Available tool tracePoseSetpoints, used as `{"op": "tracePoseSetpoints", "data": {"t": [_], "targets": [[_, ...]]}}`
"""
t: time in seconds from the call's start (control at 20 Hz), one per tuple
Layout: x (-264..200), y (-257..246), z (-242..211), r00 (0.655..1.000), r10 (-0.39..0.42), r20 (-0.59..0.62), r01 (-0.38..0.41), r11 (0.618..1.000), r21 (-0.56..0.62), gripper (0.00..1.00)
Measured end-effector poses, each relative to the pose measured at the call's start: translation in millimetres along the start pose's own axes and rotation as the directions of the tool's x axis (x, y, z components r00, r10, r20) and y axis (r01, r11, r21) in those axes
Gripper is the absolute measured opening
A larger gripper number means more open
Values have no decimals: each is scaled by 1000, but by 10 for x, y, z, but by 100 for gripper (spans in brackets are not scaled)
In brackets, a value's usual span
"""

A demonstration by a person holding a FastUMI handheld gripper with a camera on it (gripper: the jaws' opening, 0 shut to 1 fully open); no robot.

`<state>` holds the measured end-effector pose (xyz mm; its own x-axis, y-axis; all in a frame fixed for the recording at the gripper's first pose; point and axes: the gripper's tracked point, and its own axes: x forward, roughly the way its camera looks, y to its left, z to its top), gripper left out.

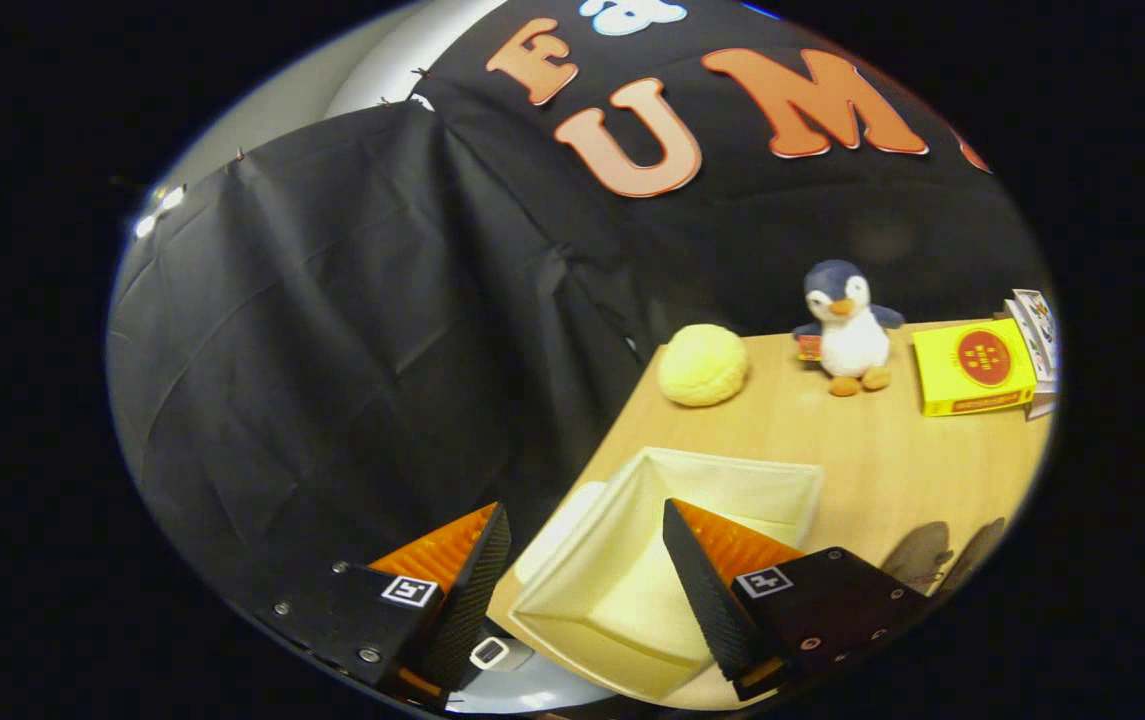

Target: Open the storage box then place both shoes into the box .Put the left shoe in first, then the right shoe, with the right side of both shoes facing outward in a uniform manner.

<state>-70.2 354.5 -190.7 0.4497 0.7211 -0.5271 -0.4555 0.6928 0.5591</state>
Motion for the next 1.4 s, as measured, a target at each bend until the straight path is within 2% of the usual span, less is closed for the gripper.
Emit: {"op": "tracePoseSetpoints", "data": {"t": [0.2,0.45,0.7,0.85,1.25,1.4], "targets": [[-371,-800,-244,985,-170,-6,170,985,-7,96],[-720,-1709,-765,939,-338,-70,338,941,-4,96],[-921,-2298,-1291,896,-420,-142,425,905,6,92],[-883,-2650,-1629,864,-465,-192,466,884,-40,89],[-524,-3129,-1723,836,-527,-152,526,849,-51,65],[-428,-3153,-1720,831,-535,-155,542,841,0,40]]}}
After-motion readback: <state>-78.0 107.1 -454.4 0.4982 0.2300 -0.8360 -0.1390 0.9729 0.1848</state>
